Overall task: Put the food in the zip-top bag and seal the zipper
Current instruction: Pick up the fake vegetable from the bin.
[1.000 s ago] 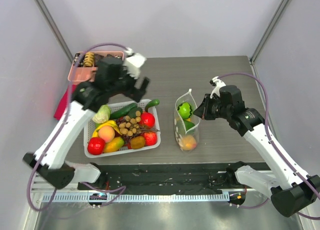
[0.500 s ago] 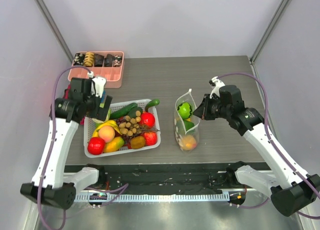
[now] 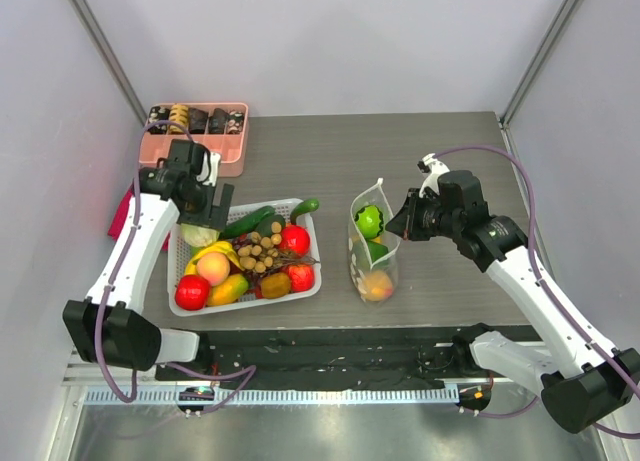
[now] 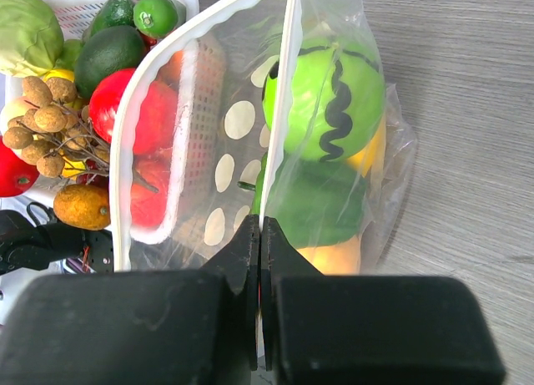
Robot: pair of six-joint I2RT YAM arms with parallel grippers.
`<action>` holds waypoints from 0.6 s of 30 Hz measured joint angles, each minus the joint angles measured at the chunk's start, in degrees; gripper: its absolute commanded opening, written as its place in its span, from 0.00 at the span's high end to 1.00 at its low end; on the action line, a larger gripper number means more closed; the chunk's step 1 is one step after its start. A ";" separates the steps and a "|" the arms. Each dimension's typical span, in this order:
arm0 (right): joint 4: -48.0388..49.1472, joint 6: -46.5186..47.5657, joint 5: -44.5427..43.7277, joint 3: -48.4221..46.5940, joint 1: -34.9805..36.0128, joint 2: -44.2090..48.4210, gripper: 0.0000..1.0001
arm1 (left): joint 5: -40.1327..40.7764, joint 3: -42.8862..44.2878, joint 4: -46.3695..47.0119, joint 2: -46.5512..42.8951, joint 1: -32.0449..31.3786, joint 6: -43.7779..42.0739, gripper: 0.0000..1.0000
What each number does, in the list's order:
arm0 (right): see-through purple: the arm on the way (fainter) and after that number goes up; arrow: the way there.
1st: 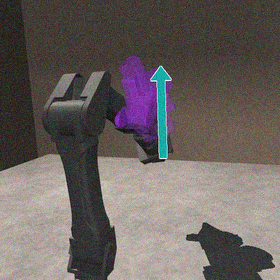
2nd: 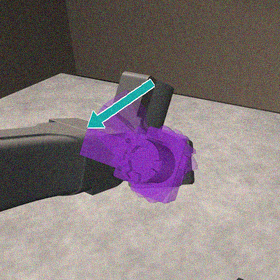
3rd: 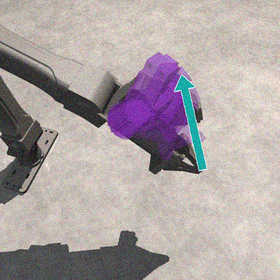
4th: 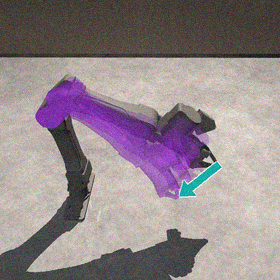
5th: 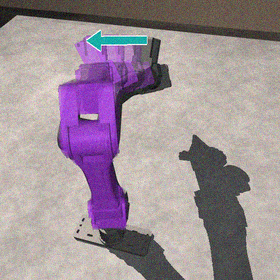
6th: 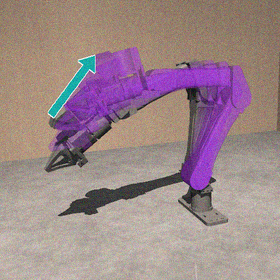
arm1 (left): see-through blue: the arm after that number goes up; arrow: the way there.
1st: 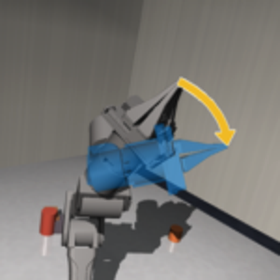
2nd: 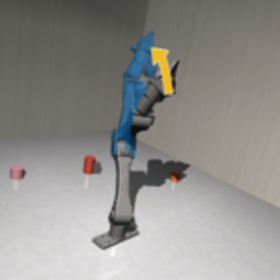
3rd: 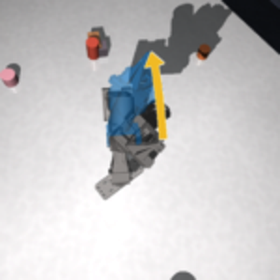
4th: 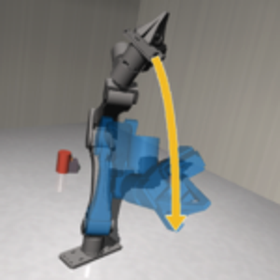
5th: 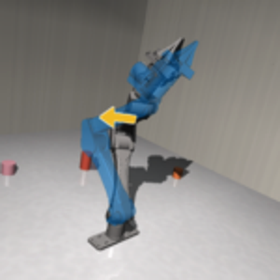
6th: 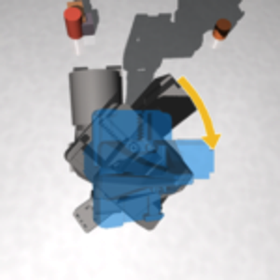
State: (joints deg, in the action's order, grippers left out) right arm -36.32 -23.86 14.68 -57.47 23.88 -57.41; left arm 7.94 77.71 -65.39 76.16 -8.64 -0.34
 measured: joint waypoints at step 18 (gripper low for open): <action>0.04 0.07 0.02 0.00 0.00 -0.87 0.99 | 8.35 -7.21 8.94 5.31 -2.64 -4.68 0.00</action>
State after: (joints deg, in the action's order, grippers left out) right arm -36.27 -23.79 14.70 -57.47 23.88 -58.28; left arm 16.29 70.50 -56.45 81.47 -11.29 -5.02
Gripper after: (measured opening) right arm 0.020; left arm 0.996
